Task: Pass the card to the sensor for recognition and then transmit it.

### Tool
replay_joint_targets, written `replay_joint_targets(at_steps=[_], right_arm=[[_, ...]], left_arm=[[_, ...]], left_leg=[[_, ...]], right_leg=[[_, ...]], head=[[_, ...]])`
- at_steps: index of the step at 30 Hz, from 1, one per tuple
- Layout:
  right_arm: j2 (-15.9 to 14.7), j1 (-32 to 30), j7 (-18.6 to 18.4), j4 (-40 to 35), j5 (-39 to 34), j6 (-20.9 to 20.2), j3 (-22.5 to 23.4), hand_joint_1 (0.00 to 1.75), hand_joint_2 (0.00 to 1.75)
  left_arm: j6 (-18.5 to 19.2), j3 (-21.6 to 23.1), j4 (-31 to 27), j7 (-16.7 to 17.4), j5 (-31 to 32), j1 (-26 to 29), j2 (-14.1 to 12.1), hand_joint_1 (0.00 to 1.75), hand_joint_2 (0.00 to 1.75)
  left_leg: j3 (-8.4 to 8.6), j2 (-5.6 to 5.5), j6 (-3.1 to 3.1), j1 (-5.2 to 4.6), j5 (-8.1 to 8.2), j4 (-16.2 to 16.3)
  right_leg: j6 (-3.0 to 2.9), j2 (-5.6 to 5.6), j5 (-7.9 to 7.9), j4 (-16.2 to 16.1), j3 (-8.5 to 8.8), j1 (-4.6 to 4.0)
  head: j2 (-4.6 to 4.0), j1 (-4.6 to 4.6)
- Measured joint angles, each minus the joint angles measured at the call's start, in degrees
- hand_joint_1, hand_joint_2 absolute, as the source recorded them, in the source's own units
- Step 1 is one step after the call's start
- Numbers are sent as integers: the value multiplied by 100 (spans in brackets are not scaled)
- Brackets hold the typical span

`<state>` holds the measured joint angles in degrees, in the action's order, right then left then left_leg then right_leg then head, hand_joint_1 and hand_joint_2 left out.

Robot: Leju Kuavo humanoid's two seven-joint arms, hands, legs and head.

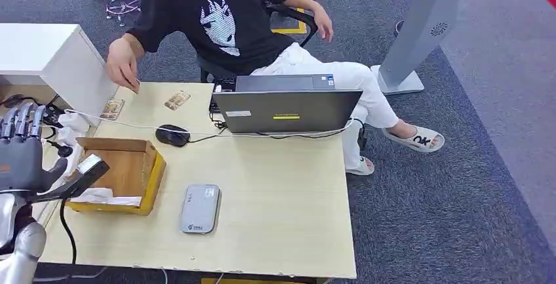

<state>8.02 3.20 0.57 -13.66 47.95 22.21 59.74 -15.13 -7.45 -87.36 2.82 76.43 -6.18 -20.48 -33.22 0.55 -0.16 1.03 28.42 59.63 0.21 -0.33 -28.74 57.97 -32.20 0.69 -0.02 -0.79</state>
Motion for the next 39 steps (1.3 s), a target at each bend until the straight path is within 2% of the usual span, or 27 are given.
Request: replay_joint_targets(at_steps=[7,14,17,20,24,28,30,33,35,39], right_arm=[[2,-10,0,0,-37,24,92,0,175],[4,-10,0,0,-46,26,136,0,175],[18,-14,0,-2,-109,44,190,0,175],[57,-25,2,-2,-166,101,280,0,175],[116,-34,11,-2,-197,120,415,0,175],[168,-35,120,-7,-258,146,548,0,175],[192,-35,148,-17,-293,194,614,0,175],[221,-48,184,-39,-302,236,700,0,175],[240,-56,192,-55,-297,249,748,0,175],[271,-58,232,-74,-267,293,843,0,175]], left_arm=[[-184,7,-439,-101,-142,384,52,0,175],[-236,7,-636,-116,-193,530,57,0,175],[-582,4,-877,-394,-593,761,125,0,175],[-986,-13,-1389,-809,-1216,1276,302,0,175],[-1562,-148,-2110,-1636,-2139,2025,868,0,175],[-1692,-404,-2600,-2332,-2808,2631,1446,0,175],[-1659,-580,-2820,-2566,-3069,2884,1724,0,175],[-1495,-910,-3124,-2901,-3419,3156,2092,0,175],[-1228,-1168,-3318,-3214,-3657,3276,2394,0,175],[-292,-2084,-3580,-3919,-4353,3208,3148,0,175]], left_leg=[[-2,2,0,-1,1,0],[-2,0,0,0,0,-1],[-1,3,0,0,0,-1],[-3,8,-3,-2,4,-1],[-5,8,4,-7,17,-2],[-6,7,6,-7,19,-1],[-5,7,6,-6,19,-1],[-4,5,6,-5,19,-2],[-4,5,6,-4,18,-2],[-1,4,6,-4,18,-2]], right_leg=[[1,2,-1,-1,-1,0],[0,1,0,0,0,0],[0,2,0,1,2,0],[1,10,-2,0,0,0],[7,10,-10,-4,1,2],[9,9,-12,-6,1,2],[9,8,-12,-6,1,2],[8,3,-12,-5,3,1],[8,2,-12,-5,4,1],[8,1,-11,-4,8,1]], head=[[0,0],[0,0],[0,2],[0,0],[0,2],[0,2],[0,0],[0,0],[0,0],[0,2]])
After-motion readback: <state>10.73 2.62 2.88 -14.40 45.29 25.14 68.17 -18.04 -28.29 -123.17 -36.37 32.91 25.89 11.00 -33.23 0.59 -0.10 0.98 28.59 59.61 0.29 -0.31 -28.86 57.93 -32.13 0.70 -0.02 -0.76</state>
